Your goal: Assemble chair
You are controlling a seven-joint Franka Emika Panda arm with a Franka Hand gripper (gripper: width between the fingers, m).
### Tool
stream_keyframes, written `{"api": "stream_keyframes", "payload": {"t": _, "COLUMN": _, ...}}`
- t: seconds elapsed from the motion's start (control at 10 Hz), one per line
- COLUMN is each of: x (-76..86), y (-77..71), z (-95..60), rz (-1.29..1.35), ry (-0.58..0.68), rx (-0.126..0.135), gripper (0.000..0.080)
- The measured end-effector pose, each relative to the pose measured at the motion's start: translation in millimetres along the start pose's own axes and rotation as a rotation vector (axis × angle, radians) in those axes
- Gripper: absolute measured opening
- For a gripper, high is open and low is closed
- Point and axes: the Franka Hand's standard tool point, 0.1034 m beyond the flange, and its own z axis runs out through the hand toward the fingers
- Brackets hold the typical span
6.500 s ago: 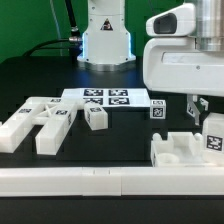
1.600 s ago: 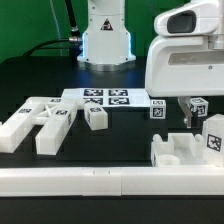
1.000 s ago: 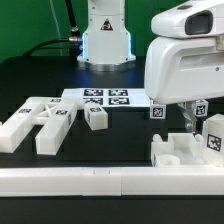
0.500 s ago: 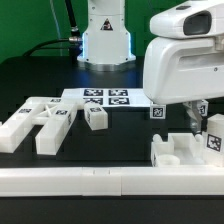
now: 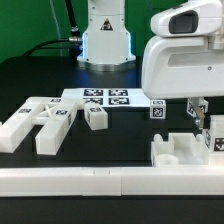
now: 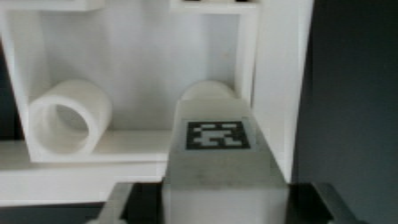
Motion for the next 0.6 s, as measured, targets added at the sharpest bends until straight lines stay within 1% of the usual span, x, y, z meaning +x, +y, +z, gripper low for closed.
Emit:
{"api": "stream_keyframes", "payload": {"t": 0.4, "x": -1.6, "y": 15.2, "z": 0.6, "rz": 0.363, "ry": -0.013, "rx": -0.021, "gripper": 0.0288}}
{"api": "stream_keyframes", "payload": {"t": 0.6, "x": -1.5, "y": 25.0, "z": -0.3, "rz": 0.511, "ry": -0.008, "rx": -0.039, "gripper": 0.0289}}
